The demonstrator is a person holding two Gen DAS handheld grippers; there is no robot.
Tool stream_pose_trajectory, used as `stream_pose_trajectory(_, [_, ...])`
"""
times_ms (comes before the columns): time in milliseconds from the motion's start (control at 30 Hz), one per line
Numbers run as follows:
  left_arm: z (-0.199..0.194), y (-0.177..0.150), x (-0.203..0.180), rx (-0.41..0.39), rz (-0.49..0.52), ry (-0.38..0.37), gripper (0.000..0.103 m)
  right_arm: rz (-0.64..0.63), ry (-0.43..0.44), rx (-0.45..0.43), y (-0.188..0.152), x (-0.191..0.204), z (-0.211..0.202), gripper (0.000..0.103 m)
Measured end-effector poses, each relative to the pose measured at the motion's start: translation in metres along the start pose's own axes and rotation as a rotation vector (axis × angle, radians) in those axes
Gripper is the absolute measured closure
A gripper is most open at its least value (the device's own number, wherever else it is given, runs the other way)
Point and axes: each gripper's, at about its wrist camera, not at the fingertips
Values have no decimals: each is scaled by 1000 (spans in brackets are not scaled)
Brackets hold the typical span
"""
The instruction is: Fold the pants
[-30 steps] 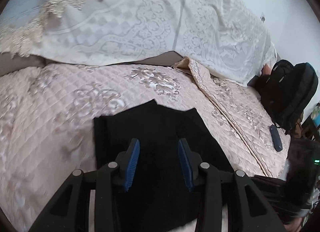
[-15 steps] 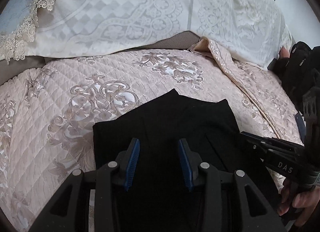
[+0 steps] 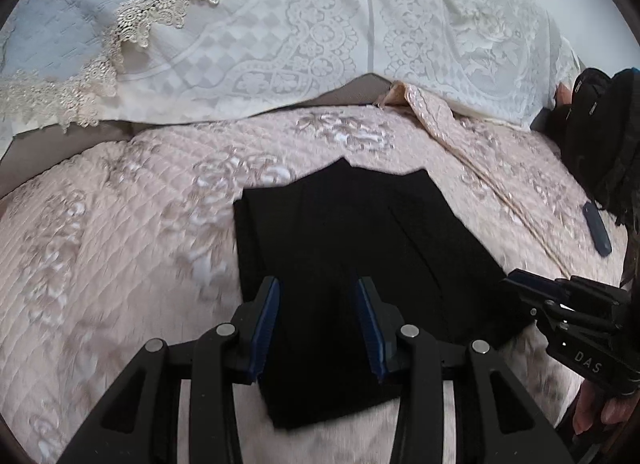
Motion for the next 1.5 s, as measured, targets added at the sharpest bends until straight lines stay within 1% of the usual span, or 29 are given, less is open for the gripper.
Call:
stream_pose_trajectory(133, [-8, -15, -3, 12, -4, 9, 61, -24, -21, 6, -14, 6, -1, 80])
stream_pose_trajectory(233, [-8, -21, -5, 31, -5, 14, 61, -32, -27, 16, -16, 5, 3, 80])
stream_pose_trajectory(600, [3, -29, -7, 57, -12, 0, 60, -15, -20, 23, -16, 4, 7, 78])
stream_pose_trajectory(933, [5, -30, -7, 55, -12, -3, 59, -26, -30, 24, -18, 5, 9, 77])
stream_pose_trajectory(1000, [5, -30, -7, 55, -8, -5, 58, -26, -30, 28, -18, 5, 10, 77])
stream_pose_trajectory(1133, [12, -30, -5, 49, -4, -8, 50, -19, -19, 42, -16, 3, 12, 77])
stream_pose_trajectory(1167, [12, -29, -4, 49, -4, -6, 50, -16, -17, 49, -15, 3, 12, 77])
stream_pose_trajectory(1233, [6, -26, -1, 53, -27, -22, 50, 1, -19, 64, -12, 3, 7, 77])
stream_pose_trajectory(1300, [-5, -27, 1, 37, -41, -35, 50, 10, -16, 45, -11, 6, -4, 77])
stream_pose_trajectory(1367, [-15, -31, 4, 22, -40, -32, 50, 10, -7, 29, -14, 9, -14, 76])
stream_pose_trajectory(1400, [-20, -35, 6, 20, -42, -37, 50, 9, -3, 22, -18, 10, -20, 70])
stream_pose_trajectory(1433, [-24, -39, 8, 24, -48, -40, 50, 9, 1, 17, -21, 12, -24, 57])
stream_pose_trajectory(1467, [-27, -42, 10, 27, -52, -42, 50, 10, 7, 16, -24, 13, -28, 52])
stream_pose_trajectory(1500, [-31, -46, 12, 28, -56, -45, 50, 12, 16, 18, -27, 15, -31, 49])
Point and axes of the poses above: each gripper's, at about its wrist camera, not at the fingertips, and z roughly the way its jaws point, x to its left, y to its top, and after that the axes turned 3 degrees about -y, right-handed
